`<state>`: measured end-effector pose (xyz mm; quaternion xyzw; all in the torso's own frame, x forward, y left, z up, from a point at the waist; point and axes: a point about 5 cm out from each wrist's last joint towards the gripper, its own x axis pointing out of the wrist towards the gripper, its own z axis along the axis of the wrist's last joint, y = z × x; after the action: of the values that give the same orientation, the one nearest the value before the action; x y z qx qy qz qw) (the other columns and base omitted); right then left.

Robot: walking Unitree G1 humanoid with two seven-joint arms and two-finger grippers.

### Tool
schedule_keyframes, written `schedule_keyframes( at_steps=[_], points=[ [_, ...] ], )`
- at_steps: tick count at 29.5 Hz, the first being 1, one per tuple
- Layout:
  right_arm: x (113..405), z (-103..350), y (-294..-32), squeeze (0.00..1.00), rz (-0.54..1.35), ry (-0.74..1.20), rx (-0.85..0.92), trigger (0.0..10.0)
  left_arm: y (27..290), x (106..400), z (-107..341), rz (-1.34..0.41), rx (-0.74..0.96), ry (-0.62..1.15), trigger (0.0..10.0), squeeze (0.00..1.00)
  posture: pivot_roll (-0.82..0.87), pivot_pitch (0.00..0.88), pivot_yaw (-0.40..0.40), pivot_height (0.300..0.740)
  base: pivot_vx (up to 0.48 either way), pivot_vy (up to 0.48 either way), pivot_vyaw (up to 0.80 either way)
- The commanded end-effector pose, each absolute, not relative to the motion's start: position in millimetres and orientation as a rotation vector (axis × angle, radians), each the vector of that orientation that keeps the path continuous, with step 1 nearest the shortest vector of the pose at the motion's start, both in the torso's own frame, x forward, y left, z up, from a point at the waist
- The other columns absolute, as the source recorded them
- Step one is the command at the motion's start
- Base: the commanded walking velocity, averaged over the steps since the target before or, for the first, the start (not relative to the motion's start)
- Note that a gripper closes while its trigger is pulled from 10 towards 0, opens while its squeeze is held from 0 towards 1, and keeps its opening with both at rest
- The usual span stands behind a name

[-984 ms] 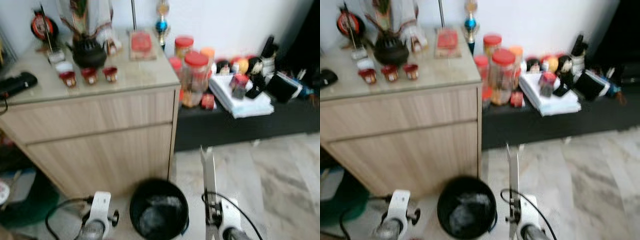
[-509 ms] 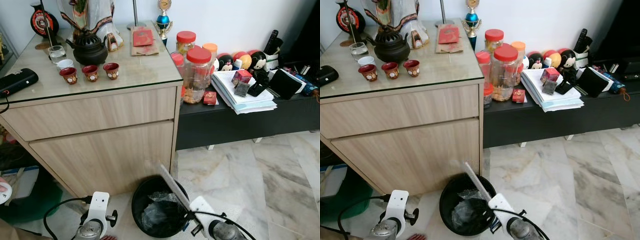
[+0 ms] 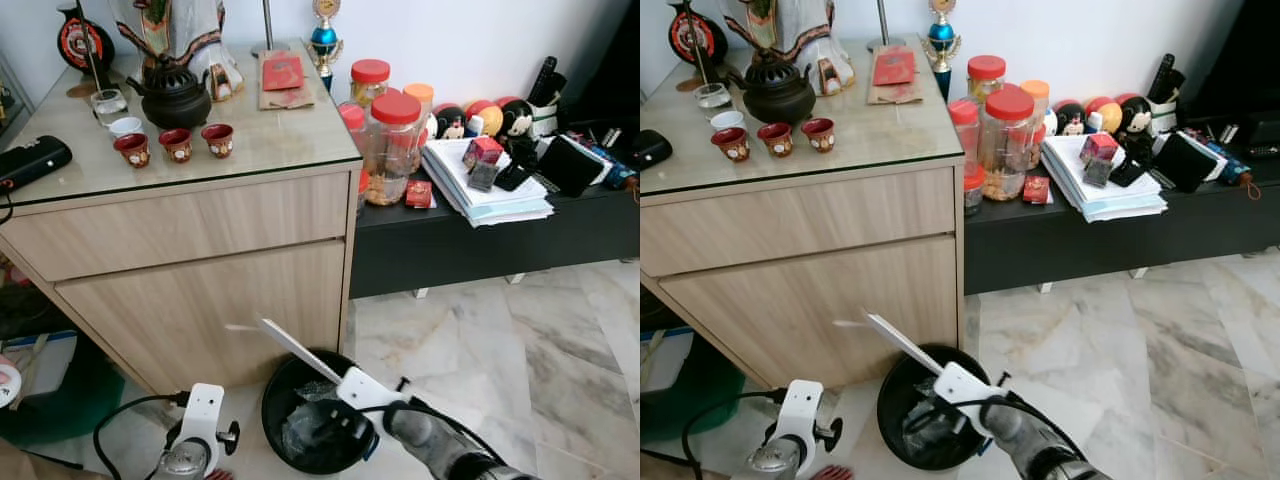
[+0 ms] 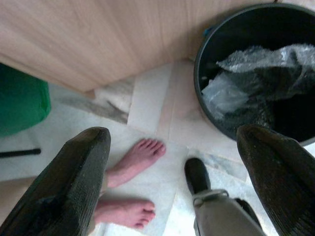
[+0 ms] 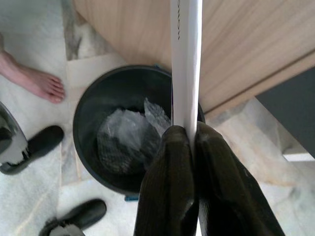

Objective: Picking trash to rubbish bin

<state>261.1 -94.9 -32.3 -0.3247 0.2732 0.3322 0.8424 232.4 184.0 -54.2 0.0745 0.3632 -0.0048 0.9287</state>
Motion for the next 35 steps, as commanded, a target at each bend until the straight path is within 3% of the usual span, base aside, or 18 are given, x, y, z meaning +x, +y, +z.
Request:
schedule_keyframes(
  at_steps=[1, 15, 25, 33, 34, 35],
  points=[
    [262.5, -30.5, -92.0, 0.0, 0.712, 0.567, -0.676, 10.0, 183.4, 230.6, -55.4, -0.023, 0.164, 0.748, 10.0, 0.0, 0.06, 0.082, -0.019, 0.74, 0.0, 0.0, 0.0],
    [265.2, -26.0, -80.2, 0.0, 0.72, 0.538, -0.632, 10.0, 179.3, 232.4, -53.5, -0.038, 0.135, 0.712, 10.0, 0.0, 0.07, 0.085, -0.026, 0.74, 0.0, 0.0, 0.0],
    [272.3, -19.7, -74.5, 0.0, 0.713, 0.515, -0.657, 10.0, 150.2, 236.0, -48.7, -0.364, 0.384, 0.615, 10.0, 0.0, 0.07, 0.085, -0.028, 0.74, 0.0, 0.0, 0.0],
    [274.4, -16.9, -69.5, 0.0, 0.721, 0.505, -0.649, 10.0, 147.7, 234.7, -49.4, -0.384, 0.385, 0.615, 10.0, 0.0, 0.08, 0.084, -0.03, 0.74, 0.0, 0.0, 0.0],
    [274.5, -16.7, -69.1, 0.38, 0.722, 0.503, -0.649, 10.0, 147.6, 234.3, -49.6, -0.386, 0.386, 0.615, 10.0, 0.0, 0.08, 0.084, -0.03, 0.74, 0.0, 0.0, 0.0],
    [274.6, -16.6, -68.8, 1.0, 0.722, 0.503, -0.646, 10.0, 147.6, 233.9, -49.8, -0.388, 0.387, 0.614, 10.0, 0.0, 0.08, 0.084, -0.03, 0.74, 0.0, 0.0, 0.0]
  ],
)
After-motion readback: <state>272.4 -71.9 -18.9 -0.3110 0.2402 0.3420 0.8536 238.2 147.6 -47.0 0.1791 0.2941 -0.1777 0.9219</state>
